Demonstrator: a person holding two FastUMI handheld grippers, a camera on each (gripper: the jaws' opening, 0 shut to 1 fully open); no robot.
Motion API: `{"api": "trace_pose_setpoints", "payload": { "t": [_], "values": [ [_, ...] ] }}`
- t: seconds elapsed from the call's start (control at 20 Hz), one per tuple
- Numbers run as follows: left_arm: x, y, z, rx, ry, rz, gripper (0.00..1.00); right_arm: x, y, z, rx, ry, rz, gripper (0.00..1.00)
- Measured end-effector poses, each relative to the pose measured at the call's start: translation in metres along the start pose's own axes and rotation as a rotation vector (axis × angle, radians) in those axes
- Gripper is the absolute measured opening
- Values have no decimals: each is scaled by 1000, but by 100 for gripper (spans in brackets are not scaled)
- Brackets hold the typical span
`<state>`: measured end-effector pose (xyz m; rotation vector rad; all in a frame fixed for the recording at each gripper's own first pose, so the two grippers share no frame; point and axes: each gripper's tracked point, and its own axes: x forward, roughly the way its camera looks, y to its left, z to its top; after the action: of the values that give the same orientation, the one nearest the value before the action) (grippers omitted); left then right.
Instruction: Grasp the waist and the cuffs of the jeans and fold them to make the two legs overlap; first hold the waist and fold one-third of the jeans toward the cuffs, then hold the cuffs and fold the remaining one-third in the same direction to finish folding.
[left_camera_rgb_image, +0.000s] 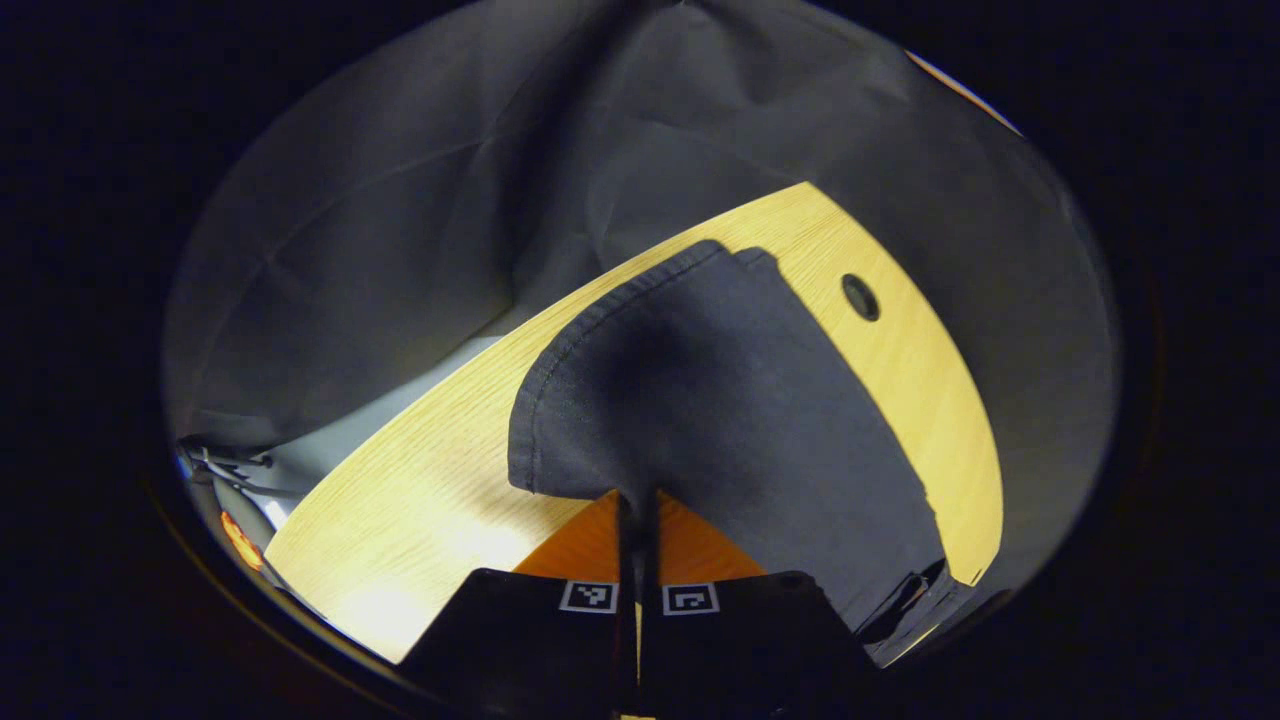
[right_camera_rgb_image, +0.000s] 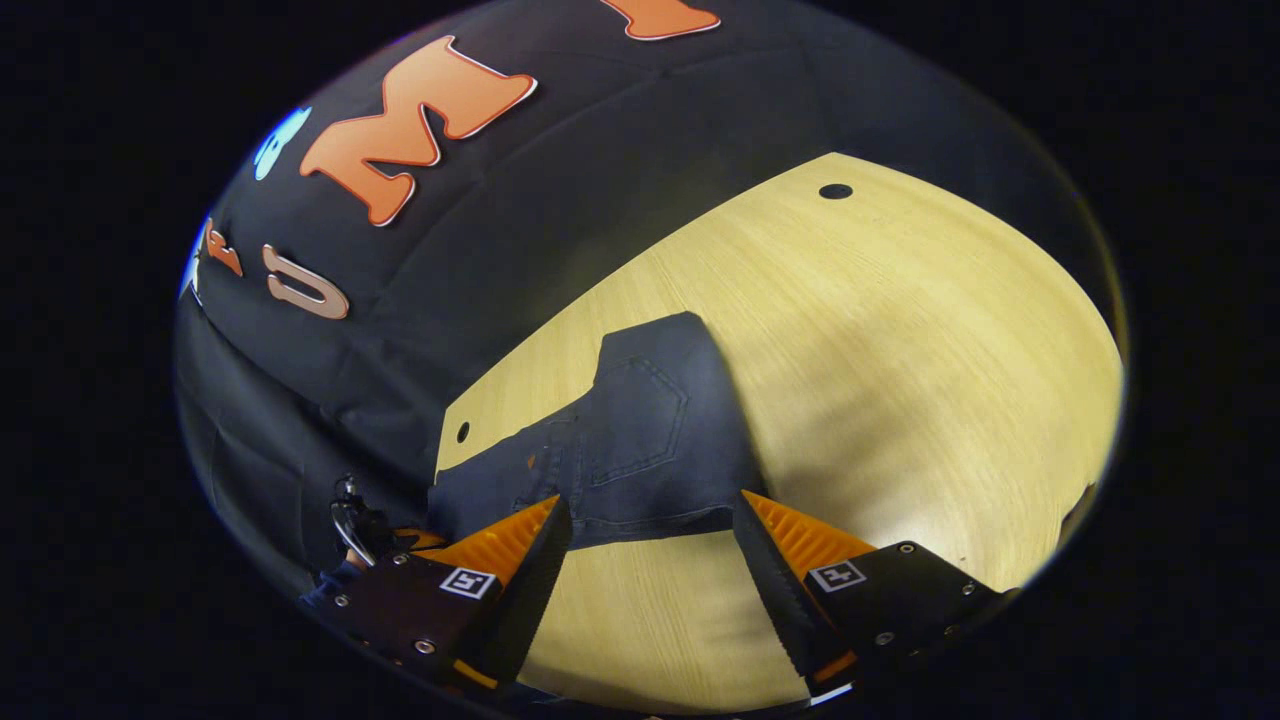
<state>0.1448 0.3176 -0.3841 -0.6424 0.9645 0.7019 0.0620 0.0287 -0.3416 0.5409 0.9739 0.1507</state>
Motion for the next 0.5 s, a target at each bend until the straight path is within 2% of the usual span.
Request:
{"api": "trace_pose_setpoints", "payload": {
  "t": [0.2,0.4,0.5],
  "values": [
    [-29,-24,11,12,-111,-152,2,0,-3,11,-15,-6,3,98],
    [-68,-57,14,62,-201,-265,1,5,8,17,-29,-5,35,98],
    [-92,-75,17,130,-260,-300,1,8,13,18,-40,-2,44,98]
  ]
}}
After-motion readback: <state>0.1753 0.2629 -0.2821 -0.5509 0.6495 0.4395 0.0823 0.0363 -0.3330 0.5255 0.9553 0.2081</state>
